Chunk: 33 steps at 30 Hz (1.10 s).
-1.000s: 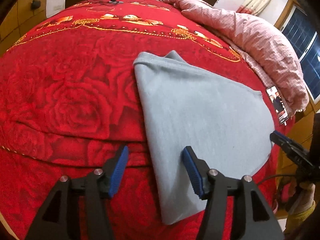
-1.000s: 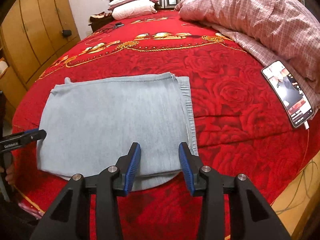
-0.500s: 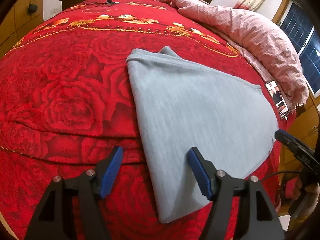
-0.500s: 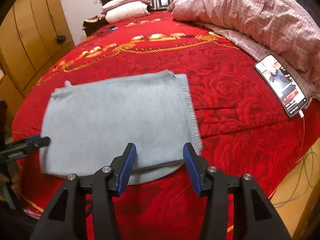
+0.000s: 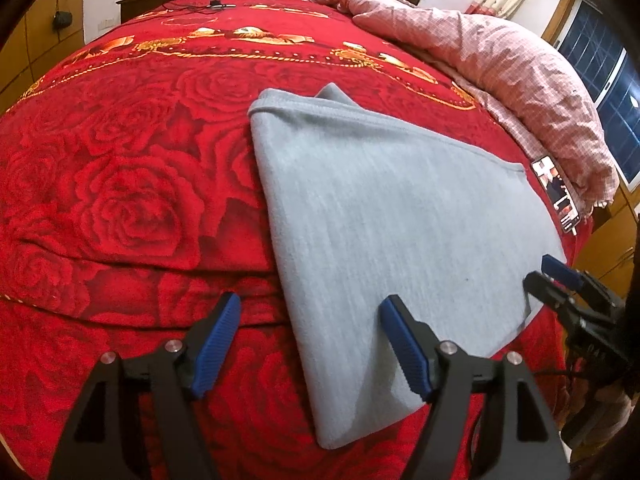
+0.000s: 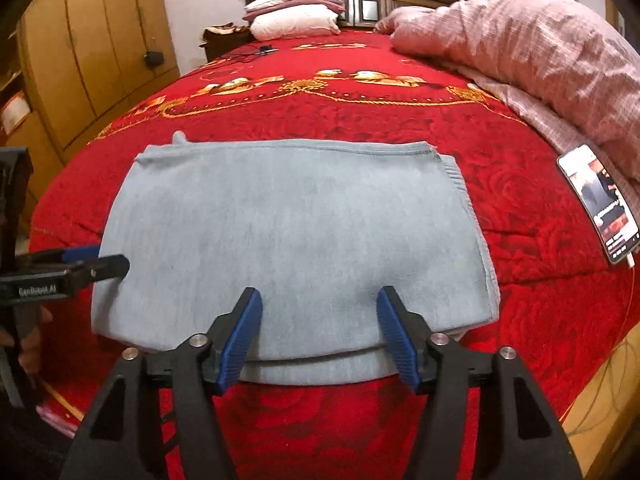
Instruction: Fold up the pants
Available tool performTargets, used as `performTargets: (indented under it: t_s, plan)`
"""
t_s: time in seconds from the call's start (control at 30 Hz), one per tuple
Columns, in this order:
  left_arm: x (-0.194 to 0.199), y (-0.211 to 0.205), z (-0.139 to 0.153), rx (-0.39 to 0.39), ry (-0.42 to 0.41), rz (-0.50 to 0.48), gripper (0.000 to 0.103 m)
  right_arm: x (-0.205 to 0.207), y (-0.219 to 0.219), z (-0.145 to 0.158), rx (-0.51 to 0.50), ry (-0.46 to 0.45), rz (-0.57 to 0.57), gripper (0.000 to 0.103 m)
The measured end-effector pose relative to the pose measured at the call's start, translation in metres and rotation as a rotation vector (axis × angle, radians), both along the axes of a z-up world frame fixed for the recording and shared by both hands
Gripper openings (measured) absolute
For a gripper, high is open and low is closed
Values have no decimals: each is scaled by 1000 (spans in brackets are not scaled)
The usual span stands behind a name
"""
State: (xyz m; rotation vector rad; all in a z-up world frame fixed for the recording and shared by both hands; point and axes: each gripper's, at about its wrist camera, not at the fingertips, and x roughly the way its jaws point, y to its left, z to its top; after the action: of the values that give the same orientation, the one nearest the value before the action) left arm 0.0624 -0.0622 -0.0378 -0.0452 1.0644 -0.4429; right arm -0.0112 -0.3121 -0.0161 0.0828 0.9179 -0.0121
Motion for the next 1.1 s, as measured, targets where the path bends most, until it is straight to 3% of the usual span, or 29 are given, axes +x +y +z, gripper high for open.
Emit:
performTargets:
  t_s: [0.23, 0.37, 1.1]
  plan:
    - [0, 1, -1, -6, 8, 2, 77, 0, -2, -5, 34, -4, -18, 72]
    - [0, 1, -1, -4, 7, 0, 77, 1, -2, -7, 70, 5, -12, 83]
    - [-3, -1, 0, 0, -5, 0, 78, 0, 4, -11, 55, -12, 23, 92]
